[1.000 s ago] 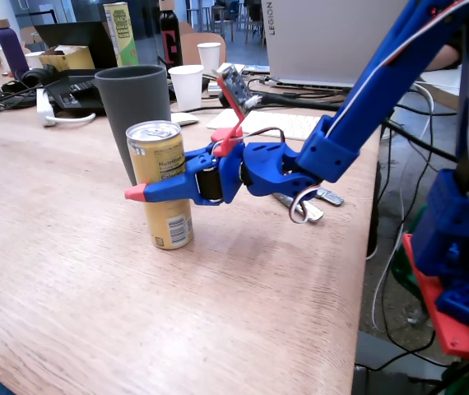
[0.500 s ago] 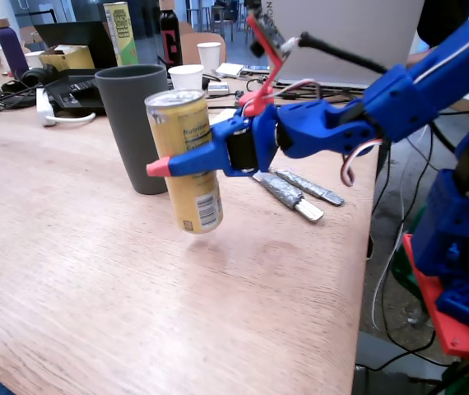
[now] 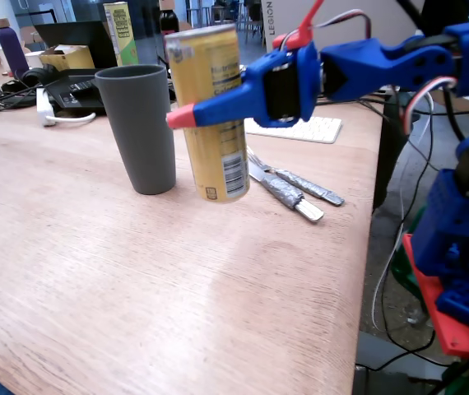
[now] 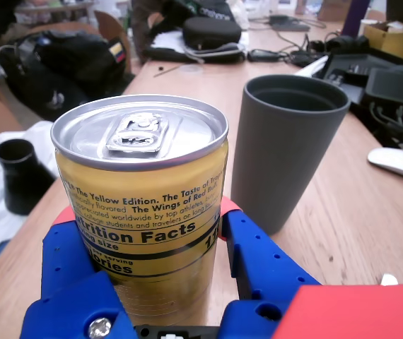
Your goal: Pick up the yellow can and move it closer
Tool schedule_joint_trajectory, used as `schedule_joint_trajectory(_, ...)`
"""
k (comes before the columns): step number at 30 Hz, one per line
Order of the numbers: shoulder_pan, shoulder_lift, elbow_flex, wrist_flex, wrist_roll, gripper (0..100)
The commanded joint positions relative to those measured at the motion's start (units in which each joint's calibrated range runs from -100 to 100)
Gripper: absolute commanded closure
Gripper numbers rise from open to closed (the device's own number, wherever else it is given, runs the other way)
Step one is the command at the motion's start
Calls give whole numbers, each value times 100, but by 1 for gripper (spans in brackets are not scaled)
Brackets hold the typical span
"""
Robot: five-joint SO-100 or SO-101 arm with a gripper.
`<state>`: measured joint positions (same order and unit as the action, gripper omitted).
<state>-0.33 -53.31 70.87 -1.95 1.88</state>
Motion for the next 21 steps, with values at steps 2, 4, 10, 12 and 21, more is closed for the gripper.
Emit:
schedule_joint_trajectory(2, 67, -690, -193, 154, 0, 78)
schedule_joint_trajectory(4, 101, -690, -193, 154, 20, 78)
schedule_joint_trajectory(10, 168, -1033, -183, 162, 5, 78)
schedule_joint_trajectory(12, 185, -1196, 81, 162, 39, 78)
schedule_joint_trajectory(21, 168, -3254, 1487, 1188, 10, 78)
